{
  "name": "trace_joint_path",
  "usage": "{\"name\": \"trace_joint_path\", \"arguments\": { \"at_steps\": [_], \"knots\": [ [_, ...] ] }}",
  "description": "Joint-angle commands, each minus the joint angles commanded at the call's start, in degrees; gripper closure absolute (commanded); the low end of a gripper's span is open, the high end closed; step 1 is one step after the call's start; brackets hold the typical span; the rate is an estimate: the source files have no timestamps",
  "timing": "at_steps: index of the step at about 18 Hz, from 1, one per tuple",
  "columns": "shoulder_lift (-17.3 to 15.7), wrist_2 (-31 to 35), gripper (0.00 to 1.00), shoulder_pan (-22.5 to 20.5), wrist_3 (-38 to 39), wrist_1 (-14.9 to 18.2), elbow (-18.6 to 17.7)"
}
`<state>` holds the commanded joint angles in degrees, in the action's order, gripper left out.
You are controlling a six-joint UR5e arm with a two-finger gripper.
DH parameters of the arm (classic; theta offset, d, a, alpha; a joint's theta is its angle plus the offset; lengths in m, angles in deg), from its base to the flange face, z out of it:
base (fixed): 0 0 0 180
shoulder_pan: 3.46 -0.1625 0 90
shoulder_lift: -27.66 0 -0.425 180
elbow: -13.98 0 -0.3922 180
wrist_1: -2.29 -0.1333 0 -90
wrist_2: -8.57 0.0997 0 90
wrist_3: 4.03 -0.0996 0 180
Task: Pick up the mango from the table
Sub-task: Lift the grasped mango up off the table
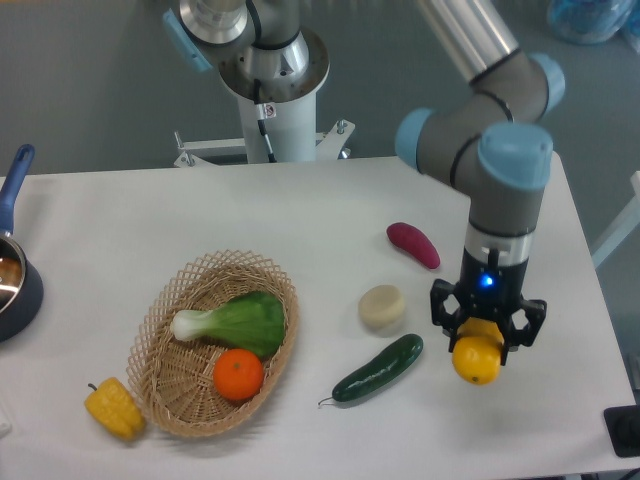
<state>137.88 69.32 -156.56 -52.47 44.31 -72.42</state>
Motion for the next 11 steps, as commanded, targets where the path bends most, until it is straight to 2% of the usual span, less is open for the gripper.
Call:
{"name": "trace_joint_path", "arguments": {
  "at_steps": [3,11],
  "knots": [
    [-2.64,-5.36,0.64,0.00,4.66,0.00,0.00],
    [-3.35,-5.91,0.64,0.09,4.85,0.00,-0.09]
  ]
}}
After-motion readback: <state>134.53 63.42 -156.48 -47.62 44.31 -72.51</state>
